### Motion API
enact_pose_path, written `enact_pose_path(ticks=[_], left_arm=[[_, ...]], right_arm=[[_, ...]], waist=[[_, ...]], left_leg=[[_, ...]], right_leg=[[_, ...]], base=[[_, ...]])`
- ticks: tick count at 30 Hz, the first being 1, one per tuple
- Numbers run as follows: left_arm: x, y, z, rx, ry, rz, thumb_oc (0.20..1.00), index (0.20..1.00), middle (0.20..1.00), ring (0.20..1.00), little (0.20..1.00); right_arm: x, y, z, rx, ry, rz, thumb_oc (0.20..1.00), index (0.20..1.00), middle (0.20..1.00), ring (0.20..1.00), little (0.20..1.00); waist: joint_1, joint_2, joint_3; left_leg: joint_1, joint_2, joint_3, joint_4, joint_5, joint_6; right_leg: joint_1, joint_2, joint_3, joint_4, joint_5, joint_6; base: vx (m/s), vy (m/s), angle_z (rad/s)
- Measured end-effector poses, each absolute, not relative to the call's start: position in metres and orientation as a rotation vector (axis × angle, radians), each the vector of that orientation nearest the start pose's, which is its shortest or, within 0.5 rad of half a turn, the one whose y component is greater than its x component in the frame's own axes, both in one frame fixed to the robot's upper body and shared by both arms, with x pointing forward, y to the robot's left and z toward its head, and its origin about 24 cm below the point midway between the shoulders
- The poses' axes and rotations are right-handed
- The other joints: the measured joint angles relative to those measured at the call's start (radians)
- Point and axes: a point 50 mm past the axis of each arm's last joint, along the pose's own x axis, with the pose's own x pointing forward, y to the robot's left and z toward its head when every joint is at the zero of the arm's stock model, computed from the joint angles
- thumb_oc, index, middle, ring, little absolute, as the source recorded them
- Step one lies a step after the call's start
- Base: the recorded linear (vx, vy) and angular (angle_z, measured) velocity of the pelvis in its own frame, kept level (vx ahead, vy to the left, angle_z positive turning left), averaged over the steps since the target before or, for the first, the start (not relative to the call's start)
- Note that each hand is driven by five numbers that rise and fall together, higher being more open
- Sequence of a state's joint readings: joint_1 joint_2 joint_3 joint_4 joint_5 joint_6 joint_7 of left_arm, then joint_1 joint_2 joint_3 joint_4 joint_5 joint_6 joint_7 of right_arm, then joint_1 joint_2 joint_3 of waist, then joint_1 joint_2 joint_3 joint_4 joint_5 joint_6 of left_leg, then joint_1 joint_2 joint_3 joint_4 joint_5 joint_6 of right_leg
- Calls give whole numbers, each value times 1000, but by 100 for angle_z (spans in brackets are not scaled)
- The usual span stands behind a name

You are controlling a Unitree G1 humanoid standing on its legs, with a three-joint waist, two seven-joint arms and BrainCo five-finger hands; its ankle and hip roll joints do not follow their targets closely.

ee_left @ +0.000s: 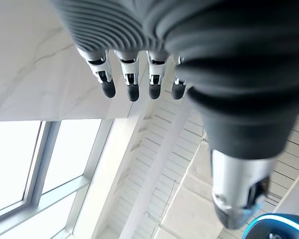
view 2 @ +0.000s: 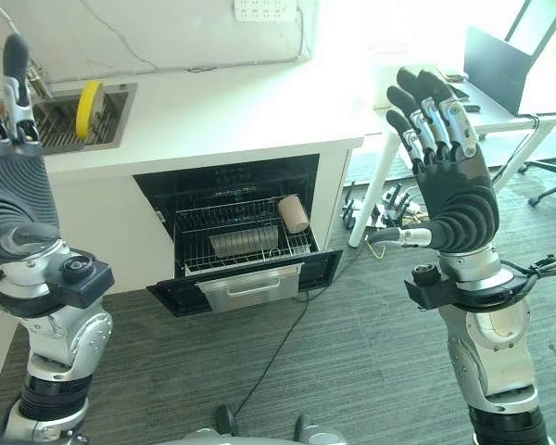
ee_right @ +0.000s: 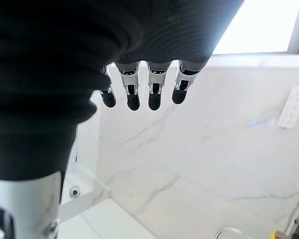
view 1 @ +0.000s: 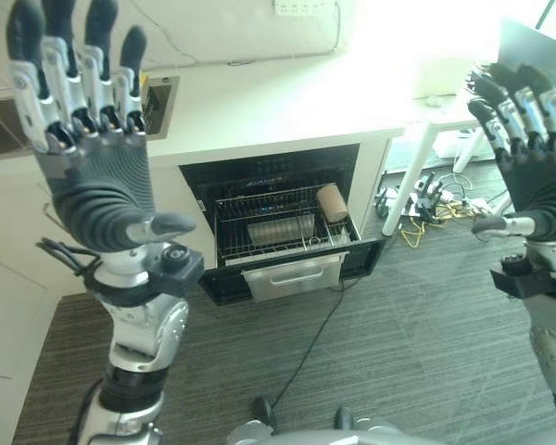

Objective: Place the dishes in the dishwasher.

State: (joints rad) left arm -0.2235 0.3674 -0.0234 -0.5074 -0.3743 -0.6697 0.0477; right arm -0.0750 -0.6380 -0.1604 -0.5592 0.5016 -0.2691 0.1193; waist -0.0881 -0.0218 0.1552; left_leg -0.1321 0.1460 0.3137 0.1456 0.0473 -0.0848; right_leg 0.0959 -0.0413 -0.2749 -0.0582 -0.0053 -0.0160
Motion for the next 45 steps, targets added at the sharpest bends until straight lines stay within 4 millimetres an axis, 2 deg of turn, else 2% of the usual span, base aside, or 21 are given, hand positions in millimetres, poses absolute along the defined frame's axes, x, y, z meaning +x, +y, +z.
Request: enact_pose_path(ticks=[3,8,10,11,12,13,15,17,20,26,27,28,29,30,32,33,34,36,37,42,45], left_arm=[[192,171,247,-121,-1345,-234,1000,1000,1000,1000,1000],[196,170,244,-131,-1315,-243,1000,1000,1000,1000,1000],[208,175,232,-144,-1244,-215,1000,1000,1000,1000,1000],[208,177,232,-116,-1248,-226,1000,1000,1000,1000,1000],[208,182,234,-92,-1261,-233,1000,1000,1000,1000,1000],[213,188,245,-96,-1281,-248,1000,1000,1000,1000,1000],[209,180,253,-167,-1319,-303,1000,1000,1000,1000,1000],[204,178,251,-175,-1323,-319,1000,1000,1000,1000,1000],[207,176,249,-183,-1278,-344,1000,1000,1000,1000,1000],[206,175,240,-200,-1207,-353,1000,1000,1000,1000,1000],[206,175,238,-197,-1190,-350,1000,1000,1000,1000,1000],[206,175,234,-202,-1168,-350,1000,1000,1000,1000,1000],[205,171,234,-212,-1159,-362,1000,1000,1000,1000,1000],[199,169,237,-251,-1196,-356,1000,1000,1000,1000,1000],[199,171,243,-242,-1211,-344,1000,1000,1000,1000,1000],[198,171,241,-255,-1211,-339,1000,1000,1000,1000,1000],[198,172,242,-252,-1222,-334,1000,1000,1000,1000,1000],[208,169,237,-235,-1189,-307,1000,1000,1000,1000,1000],[215,165,236,-277,-1173,-297,1000,1000,1000,1000,1000],[213,172,242,-161,-1165,-287,1000,1000,1000,1000,1000],[213,171,243,-159,-1153,-299,1000,1000,1000,1000,1000]], right_arm=[[206,-204,246,-206,-928,311,1000,1000,1000,1000,1000],[206,-205,247,-209,-934,304,1000,1000,1000,1000,1000],[205,-221,262,-270,-965,236,1000,1000,1000,1000,1000],[204,-218,265,-254,-995,245,1000,1000,1000,1000,1000],[203,-217,258,-219,-978,238,1000,1000,1000,1000,1000],[188,-225,260,-275,-988,189,1000,1000,1000,1000,1000],[170,-230,259,-205,-1082,97,1000,1000,1000,1000,1000],[180,-214,247,-133,-1038,184,1000,1000,1000,1000,1000],[186,-210,242,-141,-1000,205,1000,1000,1000,1000,1000],[196,-218,242,-184,-959,172,1000,1000,1000,1000,1000],[198,-216,240,-175,-956,178,1000,1000,1000,1000,1000],[202,-216,241,-170,-956,178,1000,1000,1000,1000,1000],[209,-221,248,-190,-962,159,1000,1000,1000,1000,1000],[212,-220,249,-196,-950,164,1000,1000,1000,1000,1000],[219,-222,241,-183,-890,150,1000,1000,1000,1000,1000],[217,-220,247,-185,-918,160,1000,1000,1000,1000,1000],[216,-218,252,-194,-946,174,1000,1000,1000,1000,1000],[215,-220,244,-196,-908,170,1000,1000,1000,1000,1000],[214,-216,236,-192,-869,190,1000,1000,1000,1000,1000],[210,-210,229,-154,-878,190,1000,1000,1000,1000,1000],[210,-209,230,-176,-882,190,1000,1000,1000,1000,1000]], waist=[[6,-31,-7],[-17,16,-16],[-21,28,-16],[-25,9,-16],[-14,-50,-9],[-10,-46,24],[3,-26,11],[-12,1,-2],[-34,-7,-34],[-21,-29,-102],[-5,-84,-113],[5,-109,-113],[18,-71,-124],[17,-43,-111],[23,-101,-91],[24,-90,-93],[4,-47,-97],[-52,71,-92],[-71,77,-81],[-38,-33,-88],[-16,-40,-87]], left_leg=[[-23,70,14,44,-30,-2],[120,227,-59,-211,31,-78],[114,237,-35,-179,32,-82],[117,173,-23,-144,86,-126],[80,91,7,-58,12,-78],[-14,83,53,152,-112,17],[22,5,85,131,-164,64],[123,-59,118,-42,-125,109],[166,-96,108,-122,-106,113],[208,-162,94,-103,-108,109],[146,-193,75,60,-117,71],[90,-191,67,176,-144,72],[77,-66,29,29,-139,50],[126,-28,57,-106,-38,46],[71,1,25,183,-77,0],[15,51,-8,263,-117,-32],[39,85,-34,110,-114,-32],[147,66,-87,-237,-72,-28],[169,38,-29,-237,41,-34],[178,-31,-34,-230,38,9],[184,-26,-31,-230,32,14]], right_leg=[[9,-27,-15,-21,11,35],[31,-40,-1,-15,29,73],[28,-165,21,26,17,171],[44,-275,33,42,24,232],[37,-355,43,51,92,196],[7,-418,38,135,176,160],[-149,-509,29,365,287,136],[-298,-366,20,481,151,147],[-291,-102,6,259,38,101],[-206,39,-63,123,125,-63],[-173,-21,-45,87,143,-145],[-141,-54,16,46,140,-137],[-122,-38,70,19,112,-47],[-124,-44,69,49,76,73],[-99,-59,98,107,-20,19],[-60,-53,117,53,-4,32],[-66,-36,122,43,2,41],[-37,-52,127,-28,61,105],[-13,-109,124,-29,58,148],[2,-166,85,-29,86,169],[6,-158,66,-29,87,173]], base=[[172,331,11],[184,437,0],[302,952,5],[409,1207,17],[385,1082,47],[303,703,71],[267,435,44],[275,91,-9],[213,-141,33],[152,-229,44],[187,-313,17],[122,-225,12],[117,-243,-15],[119,-152,-30],[227,60,-75],[265,276,-104],[211,306,-124],[216,364,-76],[219,348,-6],[79,78,11],[62,-90,-2]])
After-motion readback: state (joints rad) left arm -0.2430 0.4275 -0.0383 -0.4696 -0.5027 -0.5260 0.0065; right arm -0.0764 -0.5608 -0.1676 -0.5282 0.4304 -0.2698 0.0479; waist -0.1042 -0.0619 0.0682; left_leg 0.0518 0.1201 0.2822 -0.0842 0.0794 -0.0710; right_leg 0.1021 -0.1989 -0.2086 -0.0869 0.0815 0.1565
